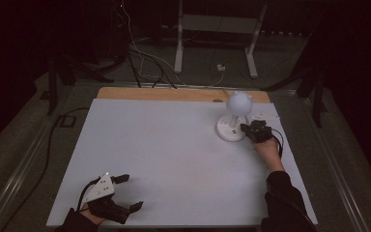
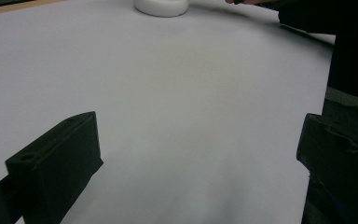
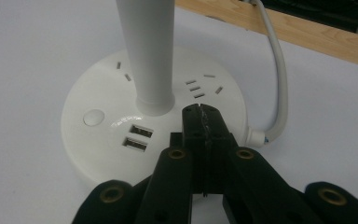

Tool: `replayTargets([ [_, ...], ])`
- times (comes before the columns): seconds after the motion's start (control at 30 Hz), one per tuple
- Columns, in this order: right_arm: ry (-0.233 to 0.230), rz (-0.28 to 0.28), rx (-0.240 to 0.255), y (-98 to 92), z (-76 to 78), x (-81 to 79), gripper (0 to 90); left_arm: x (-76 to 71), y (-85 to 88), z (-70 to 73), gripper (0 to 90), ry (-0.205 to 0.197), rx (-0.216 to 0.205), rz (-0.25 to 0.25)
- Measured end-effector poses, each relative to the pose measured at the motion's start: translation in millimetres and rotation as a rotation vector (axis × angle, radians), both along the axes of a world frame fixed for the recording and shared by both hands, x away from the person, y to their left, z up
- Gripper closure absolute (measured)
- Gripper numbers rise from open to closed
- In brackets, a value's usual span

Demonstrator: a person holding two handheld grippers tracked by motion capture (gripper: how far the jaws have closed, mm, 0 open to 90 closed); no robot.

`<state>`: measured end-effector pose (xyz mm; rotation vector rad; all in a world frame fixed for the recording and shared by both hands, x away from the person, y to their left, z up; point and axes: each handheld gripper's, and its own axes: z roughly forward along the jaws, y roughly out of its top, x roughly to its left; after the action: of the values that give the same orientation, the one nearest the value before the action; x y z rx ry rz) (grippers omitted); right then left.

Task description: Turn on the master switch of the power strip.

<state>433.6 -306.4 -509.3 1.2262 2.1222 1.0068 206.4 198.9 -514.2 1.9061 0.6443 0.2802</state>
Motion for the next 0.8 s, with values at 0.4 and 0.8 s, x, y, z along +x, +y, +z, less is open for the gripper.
replayTargets([
  [0.4, -0.015, -0.020, -0.035, 5.7, -1.9, -2.1, 90.0, 0.3, 0.2, -0.2, 0.2, 0.003, -0.002, -0.001],
  [0.8, -0.041, -0.018, -0.031, 5.4, -2.1, -3.7, 90.0, 1.2, 1.4, -0.5, 0.2, 0.006, -0.008, 0.007],
])
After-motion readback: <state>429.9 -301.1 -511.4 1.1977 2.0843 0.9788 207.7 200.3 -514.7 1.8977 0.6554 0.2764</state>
